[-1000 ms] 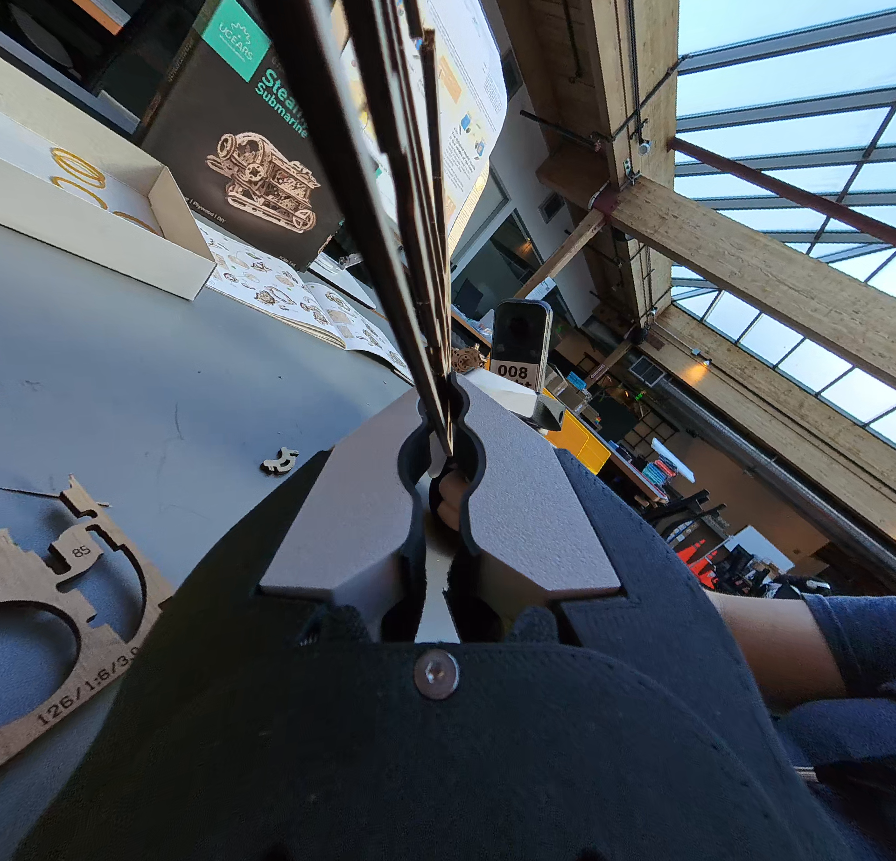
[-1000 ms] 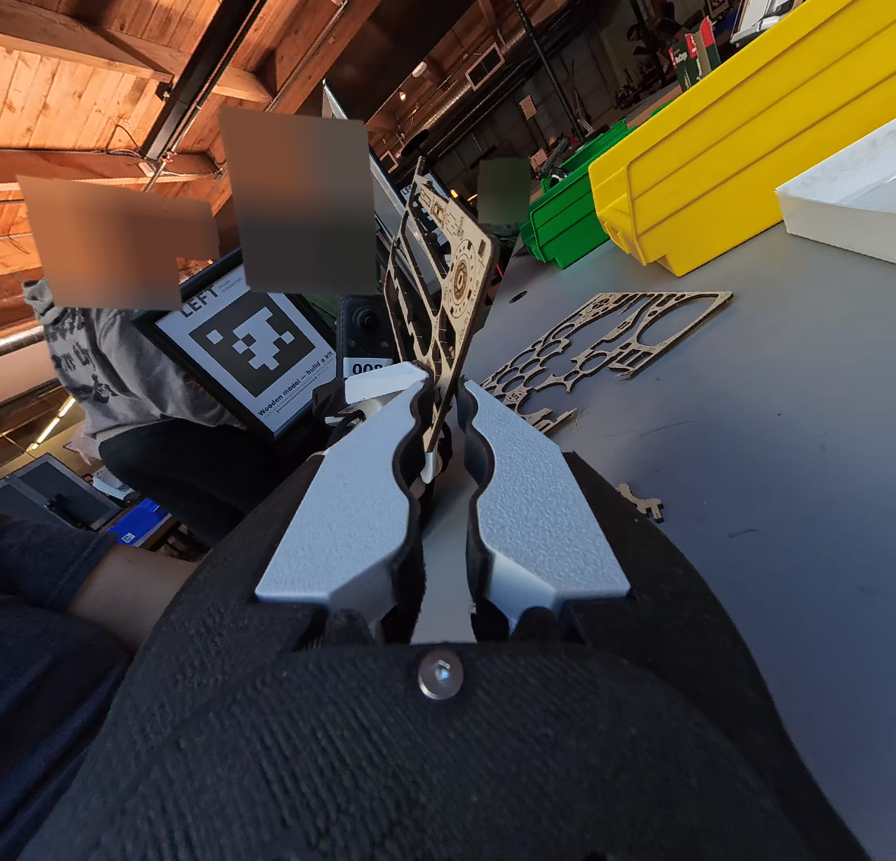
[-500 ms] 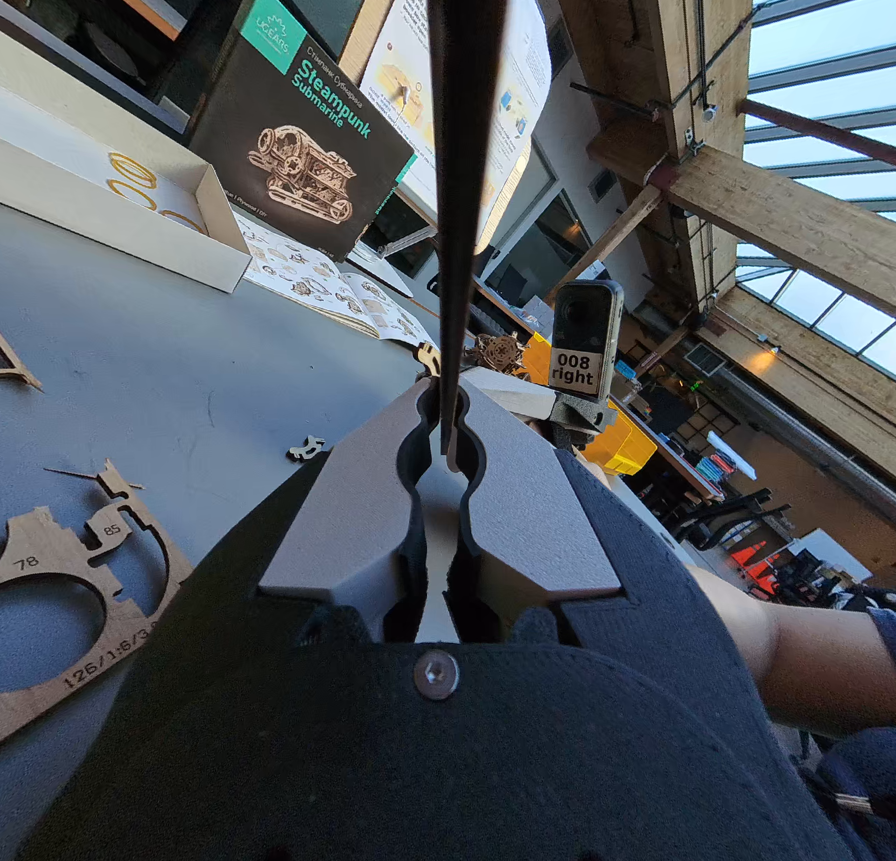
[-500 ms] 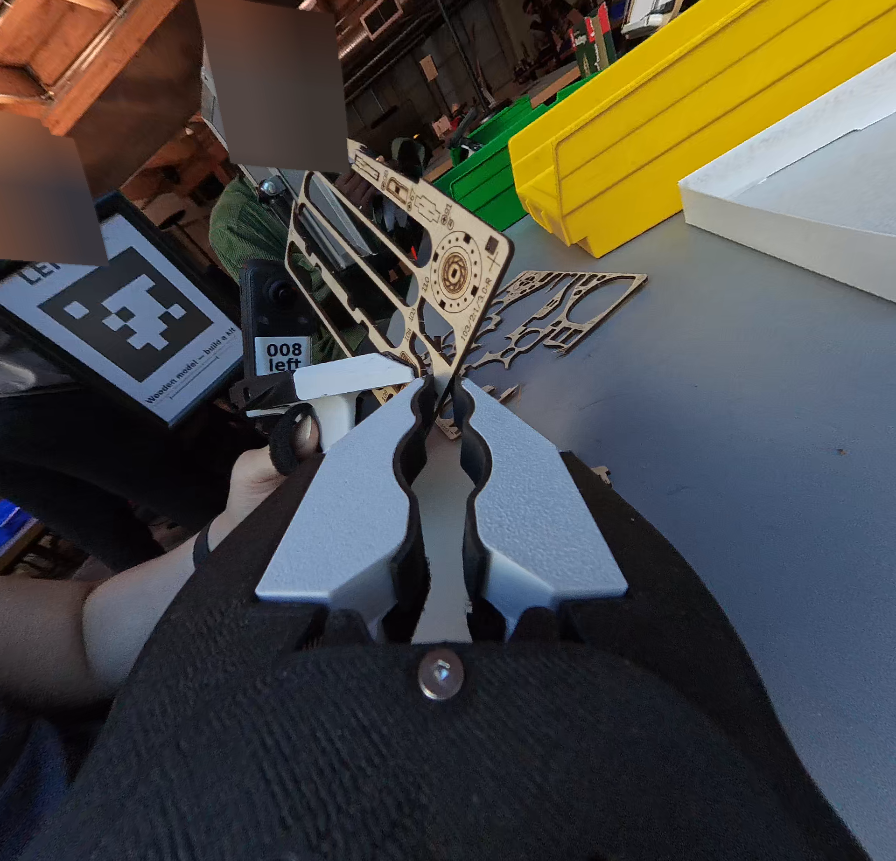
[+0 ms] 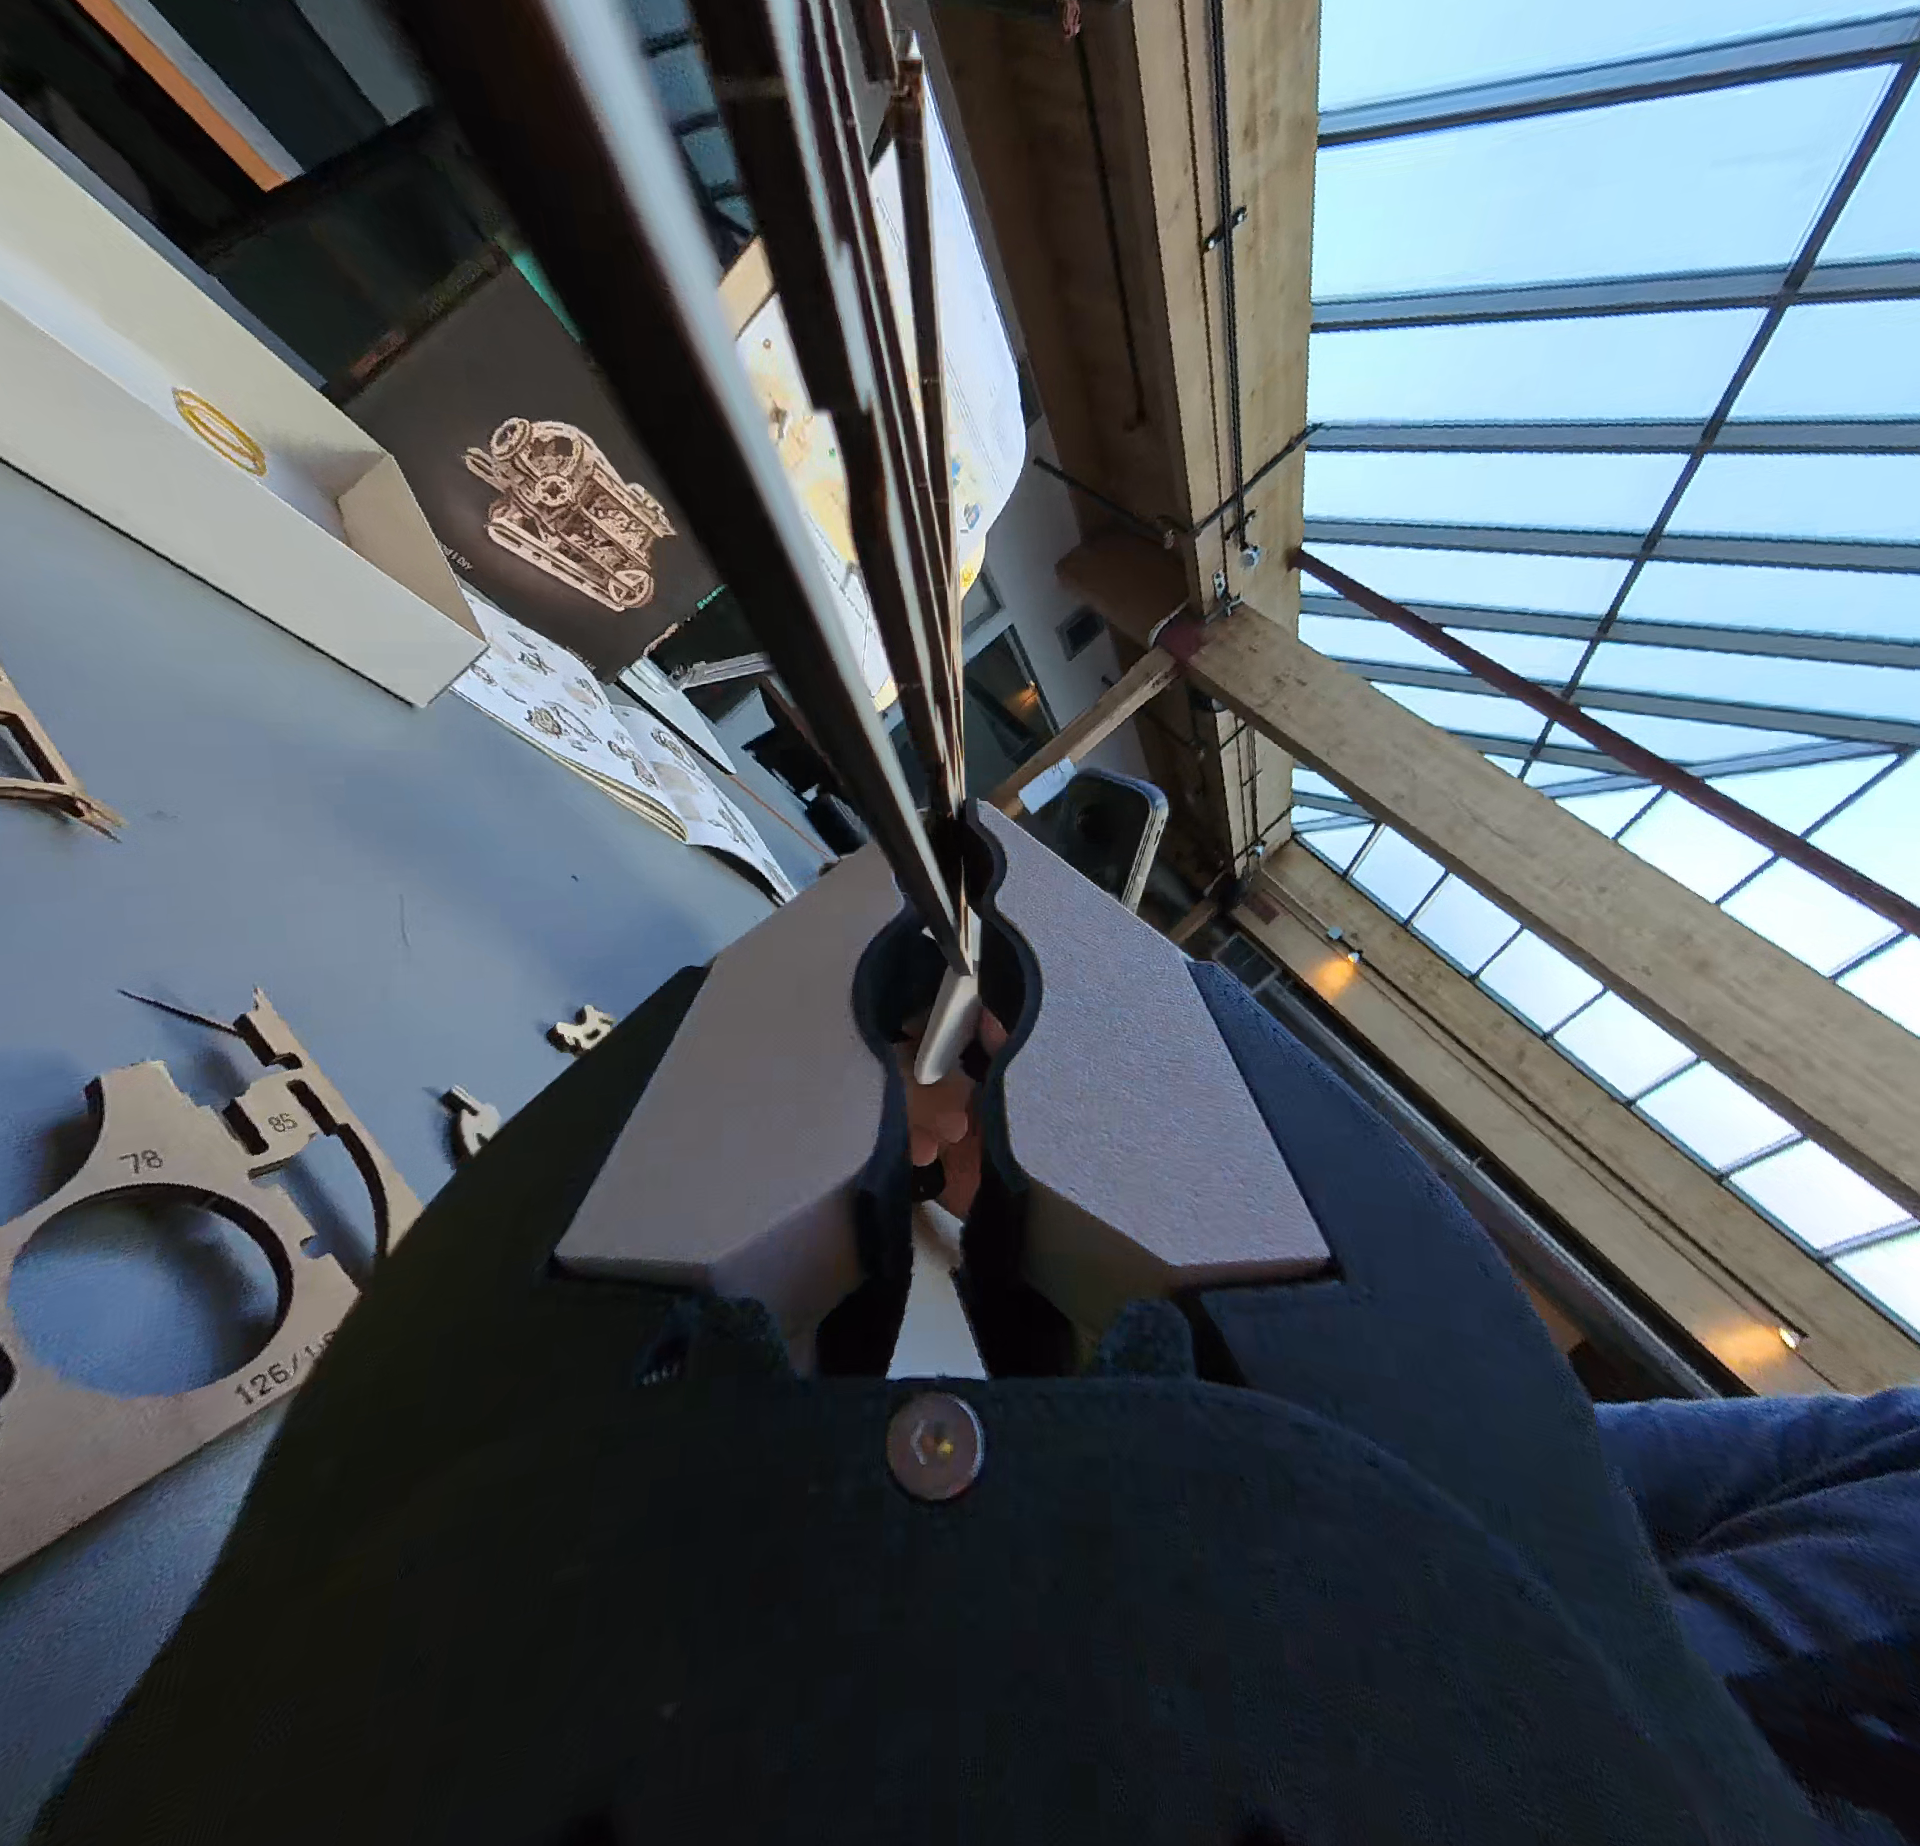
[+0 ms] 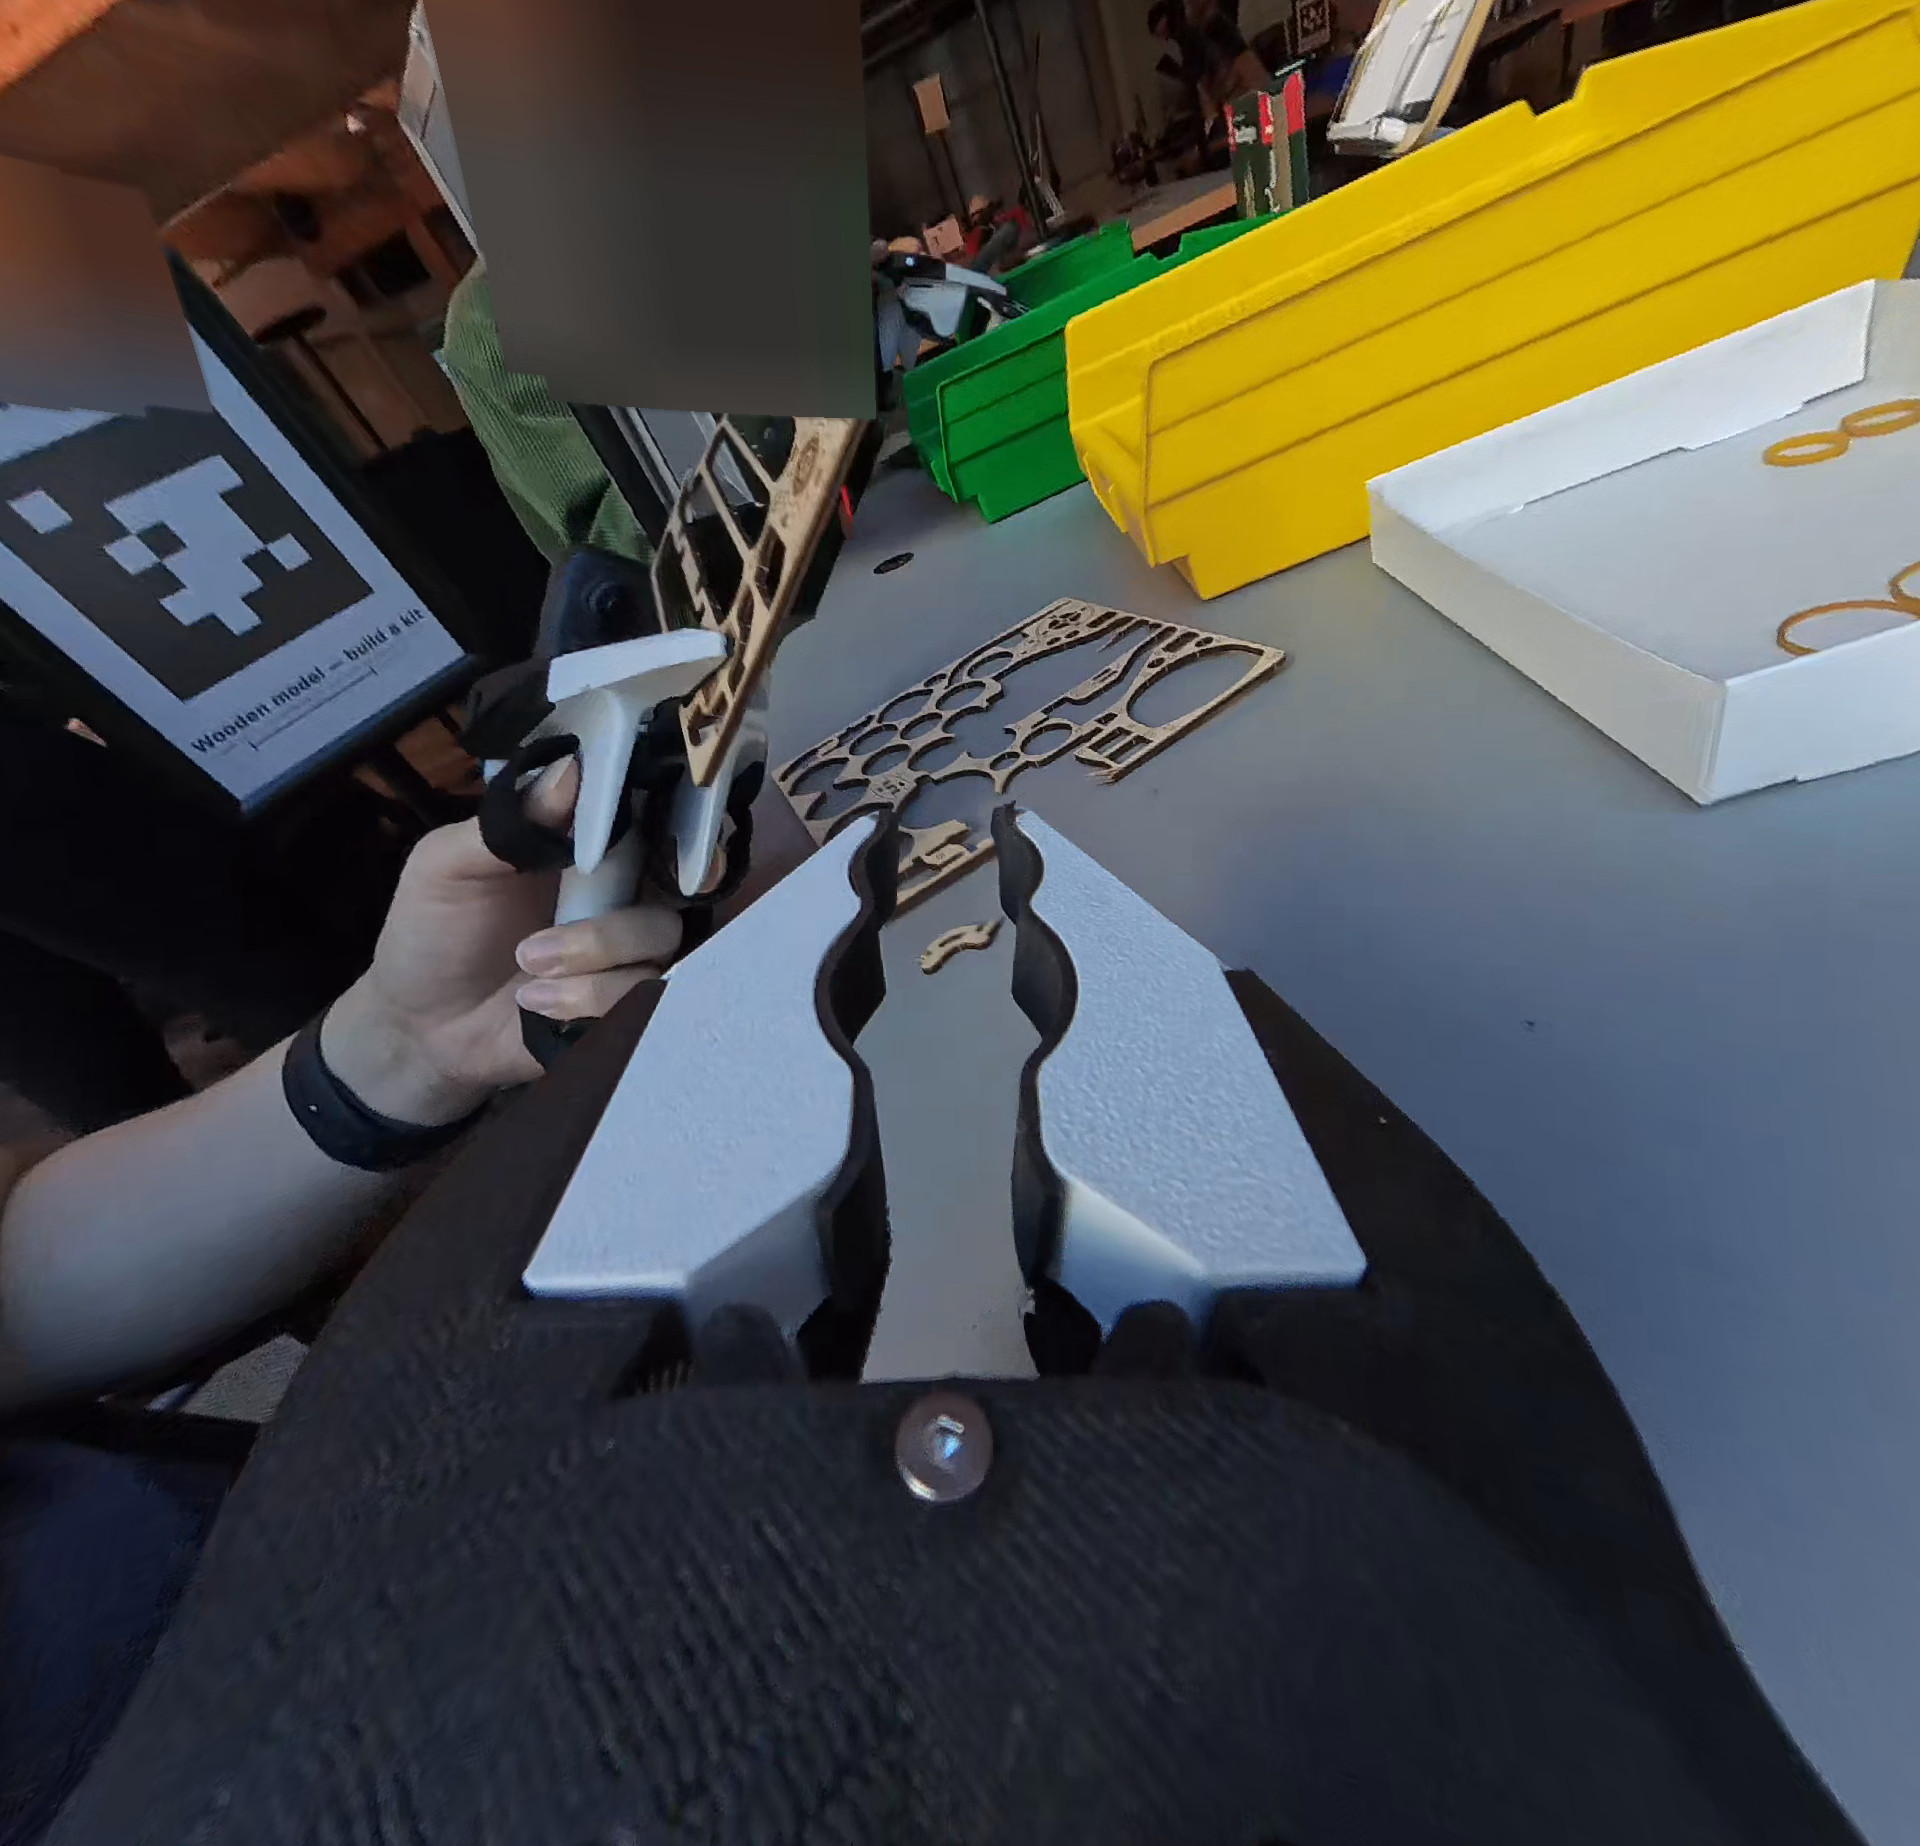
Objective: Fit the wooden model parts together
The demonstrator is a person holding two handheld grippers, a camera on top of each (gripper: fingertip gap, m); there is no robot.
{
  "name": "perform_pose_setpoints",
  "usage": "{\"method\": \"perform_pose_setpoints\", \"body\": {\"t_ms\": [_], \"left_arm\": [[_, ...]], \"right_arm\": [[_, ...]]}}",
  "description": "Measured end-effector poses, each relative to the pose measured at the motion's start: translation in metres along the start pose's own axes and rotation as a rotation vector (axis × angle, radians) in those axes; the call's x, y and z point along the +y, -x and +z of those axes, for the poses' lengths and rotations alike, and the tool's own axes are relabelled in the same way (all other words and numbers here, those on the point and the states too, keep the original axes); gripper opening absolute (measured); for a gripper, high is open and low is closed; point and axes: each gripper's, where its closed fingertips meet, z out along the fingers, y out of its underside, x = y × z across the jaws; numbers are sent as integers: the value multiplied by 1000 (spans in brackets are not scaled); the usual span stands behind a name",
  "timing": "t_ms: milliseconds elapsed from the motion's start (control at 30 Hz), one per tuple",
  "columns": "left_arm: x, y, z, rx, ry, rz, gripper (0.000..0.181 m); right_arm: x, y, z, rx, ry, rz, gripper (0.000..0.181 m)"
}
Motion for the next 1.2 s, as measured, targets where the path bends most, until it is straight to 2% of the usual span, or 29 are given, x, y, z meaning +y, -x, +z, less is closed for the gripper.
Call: {"method": "perform_pose_setpoints", "body": {"t_ms": [200, 333, 400, 467, 500, 667, 833, 900, 967, 1067, 1200], "left_arm": [[45, 1, -8, -82, 454, 65, 1], [55, -4, -12, -75, 607, 121, 1], [66, -4, -15, -63, 696, 121, 1], [71, -4, -17, -49, 744, 115, 2], [69, -6, -15, -38, 727, 112, 2], [35, -10, -6, 3, 470, 51, 11], [33, -6, -6, 0, 388, 48, 9], [28, -3, -6, -12, 340, 53, 1], [23, -1, -9, -24, 323, 73, 0], [11, 3, -21, -68, 305, 99, 0], [-19, 3, -42, -109, 225, 138, 0]], "right_arm": [[-30, 26, -5, -183, -145, 128, 34], [-16, 30, -6, -233, -18, 135, 36], [-10, 37, -5, -281, 19, 159, 27], [-7, 44, -6, -357, 37, 227, 2], [-8, 42, -7, -368, 21, 274, 1], [-23, 26, -13, -371, -120, 441, 1], [-22, 20, -11, -365, -154, 499, 1], [-21, 23, -8, -372, -148, 504, 1], [-18, 24, -5, -361, -143, 500, 2], [-8, 10, 2, -213, -98, 446, 29], [8, -10, 4, 33, 51, 203, 31]]}}
